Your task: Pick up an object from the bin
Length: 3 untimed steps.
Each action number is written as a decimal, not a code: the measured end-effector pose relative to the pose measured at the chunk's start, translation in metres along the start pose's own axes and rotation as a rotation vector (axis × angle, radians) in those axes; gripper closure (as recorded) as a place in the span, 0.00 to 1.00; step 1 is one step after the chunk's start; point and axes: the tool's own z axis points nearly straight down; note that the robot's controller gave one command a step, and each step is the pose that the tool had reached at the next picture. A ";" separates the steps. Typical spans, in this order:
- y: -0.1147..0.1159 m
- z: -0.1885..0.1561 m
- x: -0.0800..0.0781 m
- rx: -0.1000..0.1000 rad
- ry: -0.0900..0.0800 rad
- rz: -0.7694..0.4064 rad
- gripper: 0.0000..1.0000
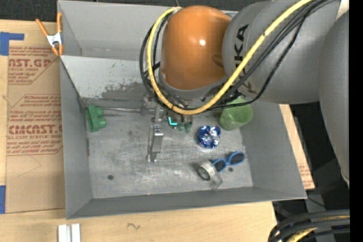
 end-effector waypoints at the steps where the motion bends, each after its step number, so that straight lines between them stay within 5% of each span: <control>1: -0.050 0.045 0.055 0.003 0.003 -0.017 0.00; 2: -0.122 0.106 0.032 0.003 -0.002 0.040 0.00; 3: -0.189 0.111 0.054 0.002 -0.007 -0.146 0.00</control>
Offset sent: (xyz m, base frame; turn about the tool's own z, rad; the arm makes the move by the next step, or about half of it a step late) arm -0.0520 -0.0480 -0.0413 -0.0188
